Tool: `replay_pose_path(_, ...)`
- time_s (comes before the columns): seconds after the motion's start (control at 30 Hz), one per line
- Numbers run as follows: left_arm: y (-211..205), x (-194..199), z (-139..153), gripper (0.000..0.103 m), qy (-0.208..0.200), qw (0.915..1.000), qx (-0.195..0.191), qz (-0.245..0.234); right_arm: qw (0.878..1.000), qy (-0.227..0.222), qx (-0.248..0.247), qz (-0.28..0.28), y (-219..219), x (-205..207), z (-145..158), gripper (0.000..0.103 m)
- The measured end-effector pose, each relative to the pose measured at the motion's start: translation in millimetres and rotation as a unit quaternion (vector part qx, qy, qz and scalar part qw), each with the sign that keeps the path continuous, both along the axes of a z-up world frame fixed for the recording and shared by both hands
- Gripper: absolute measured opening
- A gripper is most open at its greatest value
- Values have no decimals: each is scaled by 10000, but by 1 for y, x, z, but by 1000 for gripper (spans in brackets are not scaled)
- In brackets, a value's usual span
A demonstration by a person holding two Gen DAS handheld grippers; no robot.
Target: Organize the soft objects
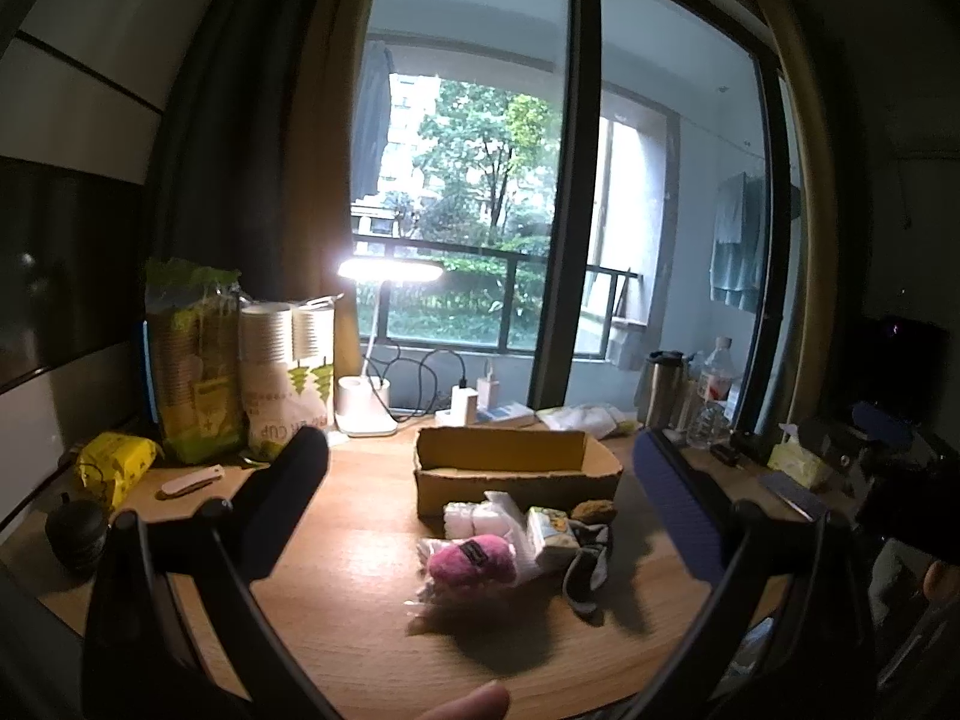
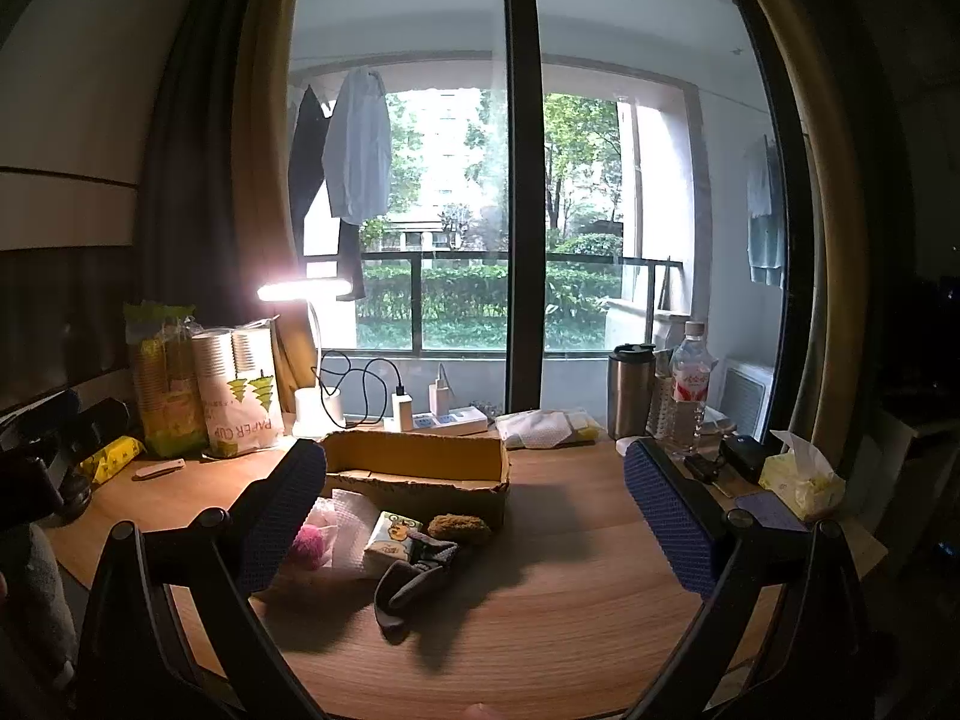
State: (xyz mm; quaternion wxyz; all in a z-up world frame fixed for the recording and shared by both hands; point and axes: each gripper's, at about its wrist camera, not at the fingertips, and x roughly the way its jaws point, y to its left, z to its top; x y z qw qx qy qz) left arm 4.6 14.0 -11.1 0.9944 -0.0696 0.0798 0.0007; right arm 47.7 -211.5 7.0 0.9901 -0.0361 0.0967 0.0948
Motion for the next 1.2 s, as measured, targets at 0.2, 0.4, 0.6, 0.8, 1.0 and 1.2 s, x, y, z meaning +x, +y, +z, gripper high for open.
replay_pose_path(0.2,0,-1,0,102,5,10000,44,6,9999,55,-41,108,6,0,-1,101)
replay_pose_path(0.4,0,-2,0,102,17,10000,32,-27,9999,72,-51,122,9,0,-1,101)
replay_pose_path(0.6,0,-3,1,102,15,10000,52,-36,9999,65,-56,128,8,0,-1,101)
replay_pose_path(0.8,-2,-2,3,102,15,9999,87,-54,9999,65,-57,114,8,0,-1,101)
replay_pose_path(1.0,-3,0,2,102,38,9999,110,-29,9999,91,-45,114,7,1,-1,101)
replay_pose_path(1.2,-5,1,2,102,29,9999,118,-17,9999,100,-41,110,7,1,-1,101)
